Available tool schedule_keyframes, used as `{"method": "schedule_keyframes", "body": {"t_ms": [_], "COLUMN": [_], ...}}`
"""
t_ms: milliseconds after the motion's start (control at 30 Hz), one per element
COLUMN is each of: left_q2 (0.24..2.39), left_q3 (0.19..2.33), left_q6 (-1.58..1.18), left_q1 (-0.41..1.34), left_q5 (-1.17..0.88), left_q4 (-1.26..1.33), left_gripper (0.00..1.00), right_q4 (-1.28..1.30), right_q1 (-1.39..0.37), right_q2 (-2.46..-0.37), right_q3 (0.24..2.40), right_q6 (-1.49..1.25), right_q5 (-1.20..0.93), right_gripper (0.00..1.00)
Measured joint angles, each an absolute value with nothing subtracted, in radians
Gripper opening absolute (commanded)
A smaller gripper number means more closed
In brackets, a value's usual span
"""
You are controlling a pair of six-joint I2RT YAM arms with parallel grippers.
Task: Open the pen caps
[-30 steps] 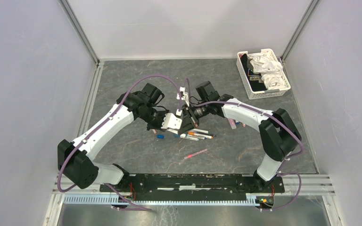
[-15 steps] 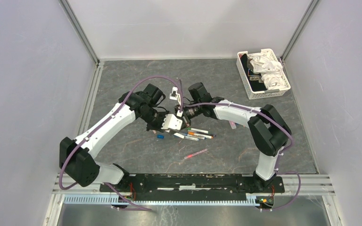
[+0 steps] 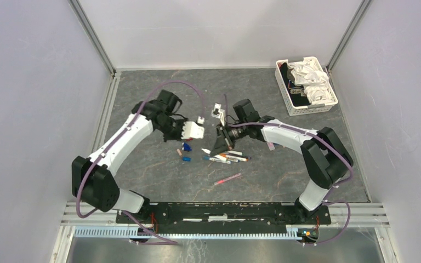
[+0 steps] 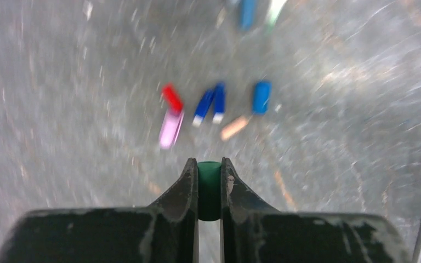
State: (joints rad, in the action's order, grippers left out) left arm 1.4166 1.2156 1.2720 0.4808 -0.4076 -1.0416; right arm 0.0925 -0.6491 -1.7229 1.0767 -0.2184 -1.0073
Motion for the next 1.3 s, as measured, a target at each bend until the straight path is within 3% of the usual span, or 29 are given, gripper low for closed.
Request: {"method": "schedule_keyframes", "body": {"t_ms": [100,233,467,733,867,1000,1167,1200,1233,1300], "left_q2": [1.433,1.444,1.502,1.769,1.795,1.795,1.773,1.756,1.735,1.71], "left_q3": [1.222,1.221,1.166,1.159,1.159,1.166,1.169,1.173,1.189,1.235], "left_q6": [1.279,1.273,1.158,1.065,1.021,0.985,0.968,0.967,0.964,0.952], "left_q1": [0.365,0.364,0.462,0.524,0.521,0.522,0.522,0.522,0.522,0.522], "left_q5": [-0.322,-0.318,-0.37,-0.311,-0.268,-0.258,-0.262,-0.263,-0.264,-0.263], "left_q4": [-1.021,-0.992,-0.852,-0.779,-0.743,-0.718,-0.73,-0.741,-0.765,-0.802], "left_gripper": [0.02,0.02,0.02,0.03,0.18,0.45,0.59,0.7,0.94,1.0], "right_q4": [0.191,0.31,0.358,0.307,0.294,0.294,0.301,0.3,0.299,0.298], "right_q1": [-0.602,-0.536,-0.352,-0.234,-0.236,-0.236,-0.236,-0.236,-0.236,-0.236], "right_q2": [-1.707,-1.702,-1.59,-1.533,-1.587,-1.658,-1.721,-1.732,-1.739,-1.744], "right_q3": [1.021,1.008,1.008,0.979,0.983,0.995,1.039,1.05,1.057,1.059], "right_q6": [-0.184,-0.146,-0.168,-0.187,-0.185,-0.176,-0.152,-0.15,-0.147,-0.142], "right_q5": [-0.984,-0.904,-0.51,-0.122,-0.038,0.012,0.047,0.052,0.057,0.063], "right_gripper": [0.0,0.0,0.0,0.0,0.03,0.1,0.22,0.25,0.28,0.33]}}
